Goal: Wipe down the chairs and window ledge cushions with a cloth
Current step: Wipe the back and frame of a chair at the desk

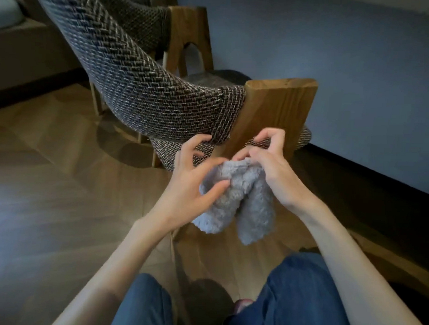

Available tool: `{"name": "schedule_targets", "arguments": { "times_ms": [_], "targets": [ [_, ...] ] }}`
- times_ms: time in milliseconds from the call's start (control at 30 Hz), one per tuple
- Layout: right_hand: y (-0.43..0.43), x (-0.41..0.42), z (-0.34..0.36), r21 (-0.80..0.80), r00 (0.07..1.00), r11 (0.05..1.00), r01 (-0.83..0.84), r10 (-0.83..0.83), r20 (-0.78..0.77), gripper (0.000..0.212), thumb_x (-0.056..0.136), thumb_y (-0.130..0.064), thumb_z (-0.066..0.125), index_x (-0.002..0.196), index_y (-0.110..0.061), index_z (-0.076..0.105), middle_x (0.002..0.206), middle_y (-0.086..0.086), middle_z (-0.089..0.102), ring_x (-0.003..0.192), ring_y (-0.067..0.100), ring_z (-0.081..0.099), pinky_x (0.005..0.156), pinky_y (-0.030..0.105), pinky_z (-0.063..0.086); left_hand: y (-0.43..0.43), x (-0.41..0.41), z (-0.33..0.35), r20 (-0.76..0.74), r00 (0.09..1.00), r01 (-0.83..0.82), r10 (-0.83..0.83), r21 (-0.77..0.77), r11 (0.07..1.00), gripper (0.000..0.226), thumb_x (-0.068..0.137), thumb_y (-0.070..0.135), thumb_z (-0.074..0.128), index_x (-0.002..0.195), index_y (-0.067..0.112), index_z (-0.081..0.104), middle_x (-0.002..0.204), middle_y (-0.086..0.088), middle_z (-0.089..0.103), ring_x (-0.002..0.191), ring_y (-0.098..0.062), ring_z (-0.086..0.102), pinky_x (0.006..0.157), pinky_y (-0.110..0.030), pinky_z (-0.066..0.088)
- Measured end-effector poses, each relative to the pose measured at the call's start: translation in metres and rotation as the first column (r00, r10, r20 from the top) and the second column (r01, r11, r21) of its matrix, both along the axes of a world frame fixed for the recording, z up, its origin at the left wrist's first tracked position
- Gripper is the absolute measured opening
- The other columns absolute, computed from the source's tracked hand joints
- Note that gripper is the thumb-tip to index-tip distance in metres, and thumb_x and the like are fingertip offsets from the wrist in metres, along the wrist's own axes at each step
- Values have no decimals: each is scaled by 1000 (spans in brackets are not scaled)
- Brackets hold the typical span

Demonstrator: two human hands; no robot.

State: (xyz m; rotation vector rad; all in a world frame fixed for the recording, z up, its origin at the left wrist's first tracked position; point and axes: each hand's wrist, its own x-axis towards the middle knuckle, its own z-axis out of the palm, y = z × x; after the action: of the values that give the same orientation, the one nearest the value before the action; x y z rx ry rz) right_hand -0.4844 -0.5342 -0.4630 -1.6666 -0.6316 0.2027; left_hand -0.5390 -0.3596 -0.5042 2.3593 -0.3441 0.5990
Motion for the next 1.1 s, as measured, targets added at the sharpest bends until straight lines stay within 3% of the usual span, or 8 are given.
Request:
{"name": "schedule_targets", "arguments": {
  "times_ms": [100,200,333,533,667,767,900,1100],
  "targets": [
    [-10,-2,-5,-44,994,996,-73,70,-80,28,82,-5,44,98,-20,27,97,7,62,94,11,60,85,30,48,5,4,4,-72,997,-1,4,43,999,25,82,37,71,97,18,65,128,0,39,119,-24,31,103,-29,21],
    [-15,-5,-11,-290,996,957,11,14,84,37,90,-5,53,102,-30,28,104,1,62,98,2,61,82,20,48,6,4,3,-66,997,-39,40,24,999,22,85,32,66,101,17,64,109,6,48,105,-20,38,90,-22,26],
    [-11,-3,-16,-274,914,913,303,-197,355,30,91,-19,62,109,-31,41,98,-20,59,99,-10,56,78,3,42,-11,0,-4,77,912,-386,403,-168,907,20,84,23,70,103,18,68,97,3,44,94,-13,35,85,-26,30],
    [8,20,-27,-191,633,675,713,-501,590,8,85,-34,69,89,-28,72,93,-14,48,95,5,36,79,24,20,-25,23,-5,-155,874,-463,460,-552,693,12,83,27,70,94,25,65,67,12,52,62,-3,49,60,-23,42],
    [24,17,-39,-8,600,676,737,-648,469,11,85,-28,70,93,-21,67,84,-7,55,75,4,50,70,24,46,-29,28,-18,-206,859,-480,468,-639,601,24,82,24,70,95,23,50,78,12,56,69,2,55,62,-8,40],
    [38,11,-48,91,661,701,707,-701,267,25,86,-21,69,97,-16,47,91,2,59,86,12,60,77,22,50,-31,34,-22,-199,886,-427,419,-703,568,21,87,15,65,99,20,49,92,13,59,84,10,58,72,-7,46],
    [48,9,-58,151,762,754,639,-648,13,24,90,-20,65,107,-20,48,97,-15,60,91,-5,63,75,8,48,-35,38,-25,-131,910,-373,393,-672,639,22,89,18,63,110,13,62,90,13,63,84,8,60,80,-16,51],
    [47,10,-84,69,769,769,635,-638,35,17,88,-18,68,101,-19,56,89,-21,61,84,-18,59,74,5,49,-31,37,-44,-56,908,-376,415,-548,748,34,85,22,70,115,7,65,109,7,62,100,0,54,88,-10,41]
  ]
}}
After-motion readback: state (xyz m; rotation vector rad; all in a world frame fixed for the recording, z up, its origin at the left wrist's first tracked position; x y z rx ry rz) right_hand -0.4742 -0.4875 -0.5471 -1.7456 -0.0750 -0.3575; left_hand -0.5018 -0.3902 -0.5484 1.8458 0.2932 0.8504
